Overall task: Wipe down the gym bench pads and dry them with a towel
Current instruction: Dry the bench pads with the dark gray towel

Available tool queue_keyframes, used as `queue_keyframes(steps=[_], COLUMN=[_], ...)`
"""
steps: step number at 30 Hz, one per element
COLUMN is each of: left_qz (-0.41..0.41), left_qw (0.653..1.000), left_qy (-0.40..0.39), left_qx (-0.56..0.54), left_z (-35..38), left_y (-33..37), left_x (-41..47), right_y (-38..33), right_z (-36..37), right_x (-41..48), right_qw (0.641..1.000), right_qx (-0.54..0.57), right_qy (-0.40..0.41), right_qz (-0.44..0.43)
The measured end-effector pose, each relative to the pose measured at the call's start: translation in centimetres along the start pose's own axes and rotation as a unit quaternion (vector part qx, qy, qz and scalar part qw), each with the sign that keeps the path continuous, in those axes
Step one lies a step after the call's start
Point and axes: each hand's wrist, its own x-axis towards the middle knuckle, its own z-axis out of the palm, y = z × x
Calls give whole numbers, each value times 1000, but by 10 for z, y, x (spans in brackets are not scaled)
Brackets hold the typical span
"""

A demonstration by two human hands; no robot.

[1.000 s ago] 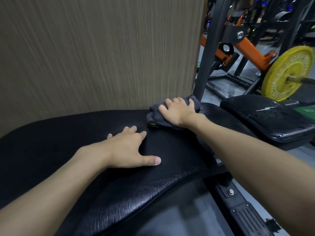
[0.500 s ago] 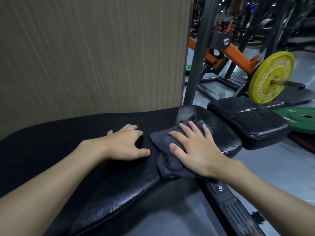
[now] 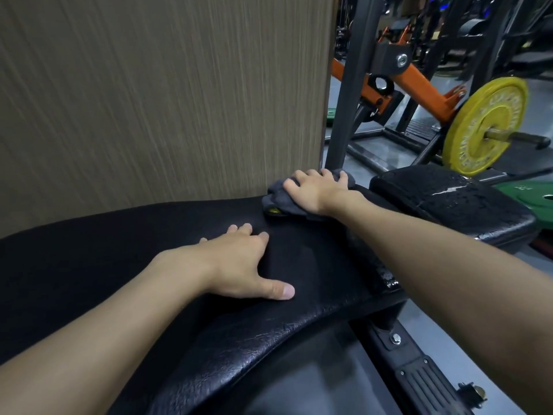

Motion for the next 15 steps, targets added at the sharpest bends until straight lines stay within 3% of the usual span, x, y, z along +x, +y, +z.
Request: queue_keyframes(steps=[6,15], left_qz=[0,-2], left_qw=[1000,1000], left_qy=[10,8], left_qx=[-5,-21], left_z=[0,1], left_y=[0,-1], left_x=[-3,-8], right_y=[13,51], right_z=[8,8], right_x=[-38,-181], right_qw=[999,992], right_qx=[6,-50], right_qy=[24,64], right_qz=[-39,-92])
